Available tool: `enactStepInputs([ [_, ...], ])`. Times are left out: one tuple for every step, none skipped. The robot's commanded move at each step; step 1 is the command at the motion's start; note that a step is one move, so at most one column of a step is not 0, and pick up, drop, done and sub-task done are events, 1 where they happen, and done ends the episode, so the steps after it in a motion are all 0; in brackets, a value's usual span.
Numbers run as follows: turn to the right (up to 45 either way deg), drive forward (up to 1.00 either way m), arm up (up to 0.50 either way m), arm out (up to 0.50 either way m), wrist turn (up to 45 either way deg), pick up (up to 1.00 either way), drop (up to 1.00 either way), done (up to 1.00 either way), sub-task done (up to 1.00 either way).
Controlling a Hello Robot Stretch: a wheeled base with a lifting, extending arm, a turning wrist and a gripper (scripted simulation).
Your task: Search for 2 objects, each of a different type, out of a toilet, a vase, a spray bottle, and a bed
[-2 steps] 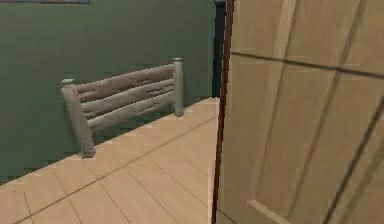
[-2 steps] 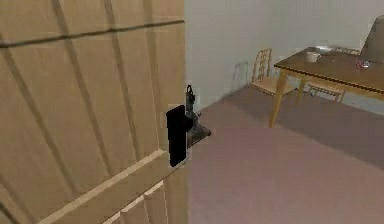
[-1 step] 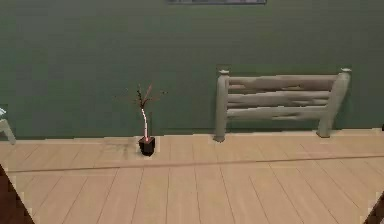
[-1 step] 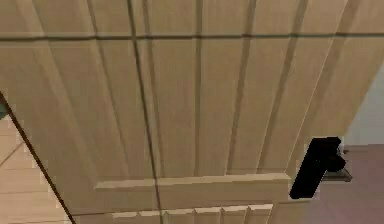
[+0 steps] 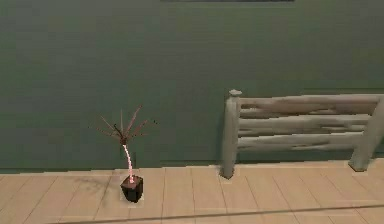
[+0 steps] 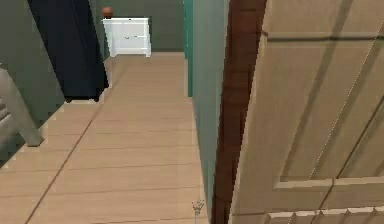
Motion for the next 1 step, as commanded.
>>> enactStepInputs([
  [45.0,0.00,0.00,0.00,0.0,0.00,0.00,0.00,0.00],
])
